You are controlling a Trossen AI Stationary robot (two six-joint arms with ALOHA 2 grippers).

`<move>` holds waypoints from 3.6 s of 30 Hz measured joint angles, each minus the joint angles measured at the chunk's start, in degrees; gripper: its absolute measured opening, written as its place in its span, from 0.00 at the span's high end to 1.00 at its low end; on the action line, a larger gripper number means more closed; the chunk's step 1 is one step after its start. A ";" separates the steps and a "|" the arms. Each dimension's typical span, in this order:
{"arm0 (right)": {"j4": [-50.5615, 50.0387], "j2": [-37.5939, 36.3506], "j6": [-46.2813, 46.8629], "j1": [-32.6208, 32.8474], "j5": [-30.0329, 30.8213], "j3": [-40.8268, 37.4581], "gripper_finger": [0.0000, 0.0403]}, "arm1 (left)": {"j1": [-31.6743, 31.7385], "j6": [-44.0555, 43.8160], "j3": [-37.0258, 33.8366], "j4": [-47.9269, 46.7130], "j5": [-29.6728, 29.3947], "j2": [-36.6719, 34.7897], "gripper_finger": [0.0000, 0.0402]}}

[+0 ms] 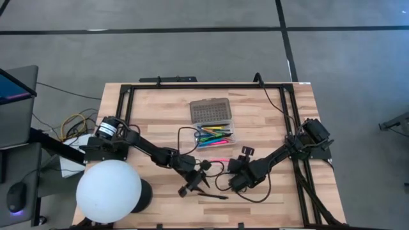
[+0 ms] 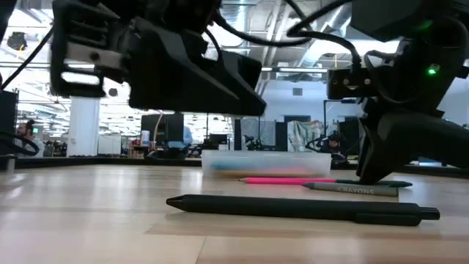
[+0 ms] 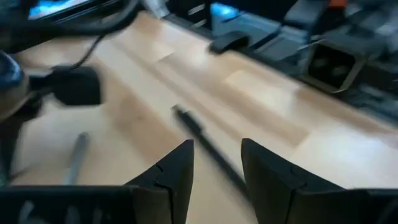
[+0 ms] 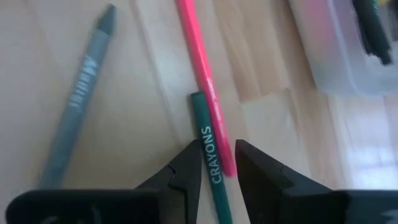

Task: Pick & place school supplies into a supply box
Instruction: Put the black pen into the supply box

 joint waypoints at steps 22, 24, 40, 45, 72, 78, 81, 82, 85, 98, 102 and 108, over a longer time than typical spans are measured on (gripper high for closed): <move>-0.68 -0.09 1.24 -0.09 0.86 0.07 0.78 | -0.94 3.02 9.27 -4.97 7.20 10.11 0.68; -0.62 -0.09 1.25 -0.09 0.86 0.07 0.78 | -0.96 2.99 10.41 -6.43 7.12 10.84 0.68; -0.51 -0.11 1.22 -0.11 0.86 0.09 0.78 | -1.42 -1.43 14.28 -14.67 3.49 11.54 0.68; -0.53 -0.12 1.21 -0.11 0.85 0.11 0.78 | -1.33 -2.28 14.28 -16.92 -1.98 11.52 0.68; -0.68 -0.13 1.19 -0.11 0.79 0.11 0.78 | -0.16 0.19 14.34 -23.02 -11.41 11.32 0.92; -0.66 -0.13 1.19 -0.11 0.79 0.11 0.78 | 0.90 -1.18 14.47 -26.92 -12.48 11.01 0.93; -0.66 -0.13 1.17 -0.11 0.79 0.11 0.78 | 1.59 -3.18 14.58 -28.53 -12.75 10.87 0.89; -0.64 -0.13 1.17 -0.11 0.79 0.11 0.78 | 1.77 -3.54 14.60 -28.87 -12.62 10.85 0.89; -0.62 -0.13 1.18 -0.09 0.70 0.11 0.78 | 2.08 -3.69 14.64 -29.30 -12.43 10.80 0.89; -0.13 -0.13 1.75 -0.09 0.77 -0.04 0.78 | 2.09 -2.84 14.54 -30.85 -12.25 9.44 0.92; 0.15 -0.13 1.81 -0.09 0.85 -0.76 0.78 | 1.06 -3.02 14.32 -33.46 -15.44 7.72 0.94; 0.63 -0.13 1.81 -0.09 0.86 -0.76 0.78 | -0.02 -3.82 14.32 -36.73 -19.75 7.12 0.94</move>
